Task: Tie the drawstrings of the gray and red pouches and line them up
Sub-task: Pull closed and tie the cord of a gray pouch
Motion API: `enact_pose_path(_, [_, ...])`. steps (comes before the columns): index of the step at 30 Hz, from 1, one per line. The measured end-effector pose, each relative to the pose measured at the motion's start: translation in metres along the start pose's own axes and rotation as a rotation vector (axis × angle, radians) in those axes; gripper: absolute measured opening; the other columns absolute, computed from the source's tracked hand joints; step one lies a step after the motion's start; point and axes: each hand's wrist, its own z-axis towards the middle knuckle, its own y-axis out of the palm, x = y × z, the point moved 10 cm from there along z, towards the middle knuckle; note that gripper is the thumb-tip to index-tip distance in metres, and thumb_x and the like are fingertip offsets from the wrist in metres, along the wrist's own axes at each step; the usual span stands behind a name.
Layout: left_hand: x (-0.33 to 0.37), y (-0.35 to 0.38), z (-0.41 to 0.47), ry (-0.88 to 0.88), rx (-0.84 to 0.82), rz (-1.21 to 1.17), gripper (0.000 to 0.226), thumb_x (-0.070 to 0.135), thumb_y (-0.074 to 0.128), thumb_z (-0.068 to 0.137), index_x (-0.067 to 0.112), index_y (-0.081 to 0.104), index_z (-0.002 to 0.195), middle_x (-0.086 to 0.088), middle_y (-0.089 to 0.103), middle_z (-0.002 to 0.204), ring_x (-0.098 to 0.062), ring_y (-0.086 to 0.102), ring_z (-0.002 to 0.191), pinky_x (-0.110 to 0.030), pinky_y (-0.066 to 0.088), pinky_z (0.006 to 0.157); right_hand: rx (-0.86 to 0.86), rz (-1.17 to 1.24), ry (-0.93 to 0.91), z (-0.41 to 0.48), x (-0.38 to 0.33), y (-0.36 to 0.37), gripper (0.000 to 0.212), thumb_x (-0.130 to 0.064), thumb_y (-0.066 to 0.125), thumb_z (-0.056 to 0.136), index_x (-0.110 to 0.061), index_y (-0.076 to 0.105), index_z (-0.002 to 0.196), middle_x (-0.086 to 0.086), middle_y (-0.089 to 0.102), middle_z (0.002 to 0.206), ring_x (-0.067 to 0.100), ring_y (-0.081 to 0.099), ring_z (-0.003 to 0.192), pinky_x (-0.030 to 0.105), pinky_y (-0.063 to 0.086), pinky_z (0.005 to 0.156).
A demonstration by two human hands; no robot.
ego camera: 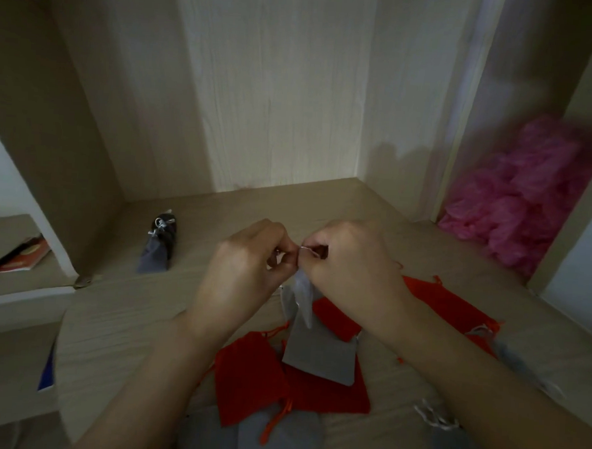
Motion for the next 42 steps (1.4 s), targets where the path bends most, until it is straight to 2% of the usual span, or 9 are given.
enact_pose_path(4, [-0.001,-0.001,-0.002,-0.023,0.051,0.020,0.008,0.016,0.065,0.074,0.009,0.062,0.072,0.002,0.054,0.065,-0.009,0.049,0.055,-0.030,0.040,0.049,0.057,-0.027,0.004,-0.001,-0.002,-0.003,0.029,-0.026,0.053,0.072,-0.008,0.056,0.050,0.006,0.048,0.047,0.019,0.044,0.047,0.032,0.028,0.049])
enact_pose_path(8, [-0.018,-0.016,-0.005,-0.212,0.191,-0.128,0.024,0.013,0.070,0.074,0.023,0.056,0.091,0.019,0.056,0.068,0.004,0.056,0.065,-0.008,0.043,0.059,0.157,0.087,-0.061,-0.002,-0.012,-0.015,0.032,-0.028,0.048,0.078,-0.019,0.041,0.048,-0.001,0.038,0.044,0.013,0.035,0.043,0.026,0.021,0.044])
enact_pose_path(12, [-0.022,-0.032,-0.010,-0.239,0.315,-0.165,0.027,0.024,0.068,0.078,0.028,0.048,0.094,0.018,0.058,0.071,-0.003,0.058,0.070,-0.011,0.044,0.063,0.025,0.531,0.109,-0.002,0.000,0.001,0.037,-0.023,0.055,0.091,0.002,0.064,0.065,0.018,0.058,0.060,0.030,0.053,0.058,0.035,0.040,0.054])
enact_pose_path(14, [-0.015,-0.038,-0.011,-0.189,0.359,-0.143,0.022,0.025,0.065,0.079,0.025,0.046,0.090,0.012,0.054,0.074,-0.006,0.056,0.072,-0.012,0.042,0.064,-0.067,0.819,0.328,-0.003,0.017,0.013,0.031,-0.026,0.057,0.092,-0.007,0.074,0.076,0.012,0.071,0.074,0.018,0.064,0.065,0.023,0.047,0.059])
enact_pose_path(21, [0.003,-0.037,-0.011,-0.004,0.375,-0.086,0.020,0.020,0.066,0.082,0.019,0.046,0.085,0.008,0.051,0.081,-0.004,0.055,0.072,-0.007,0.041,0.066,-0.273,1.265,0.556,-0.011,0.023,0.043,0.019,-0.020,0.066,0.084,-0.005,0.074,0.091,0.012,0.072,0.090,0.015,0.066,0.081,0.024,0.051,0.079])
enact_pose_path(24, [0.001,-0.035,-0.011,-0.006,0.373,-0.116,0.021,0.016,0.071,0.080,0.016,0.052,0.088,0.008,0.055,0.085,0.001,0.057,0.076,-0.004,0.042,0.072,-0.241,1.306,0.599,-0.011,0.023,0.040,0.009,-0.019,0.072,0.069,-0.011,0.075,0.071,-0.001,0.065,0.064,0.005,0.057,0.058,0.015,0.049,0.063])
enact_pose_path(28, [-0.003,-0.040,-0.010,0.000,0.406,-0.094,0.026,0.014,0.077,0.074,0.011,0.058,0.091,0.010,0.059,0.090,0.012,0.053,0.092,-0.007,0.040,0.082,-0.258,1.333,0.632,-0.013,0.024,0.043,0.010,-0.024,0.072,0.060,-0.014,0.074,0.064,-0.003,0.064,0.062,0.004,0.055,0.057,0.018,0.042,0.064])
enact_pose_path(35, [-0.007,-0.050,-0.009,0.000,0.459,0.050,0.023,0.040,0.073,0.077,0.025,0.057,0.081,-0.002,0.044,0.109,-0.029,0.047,0.104,-0.048,0.042,0.079,-0.281,1.389,0.649,-0.014,0.019,0.047,0.018,-0.022,0.071,0.062,-0.009,0.071,0.075,-0.003,0.065,0.062,0.003,0.057,0.055,0.013,0.046,0.059])
enact_pose_path(42, [-0.011,-0.057,-0.011,-0.060,0.503,0.109,0.025,0.048,0.073,0.074,0.026,0.060,0.070,-0.004,0.052,0.106,-0.019,0.037,0.105,-0.035,0.033,0.087,-0.270,1.419,0.643,-0.013,0.016,0.045,0.009,-0.021,0.071,0.062,-0.013,0.072,0.066,-0.003,0.064,0.061,0.004,0.057,0.055,0.014,0.046,0.060])
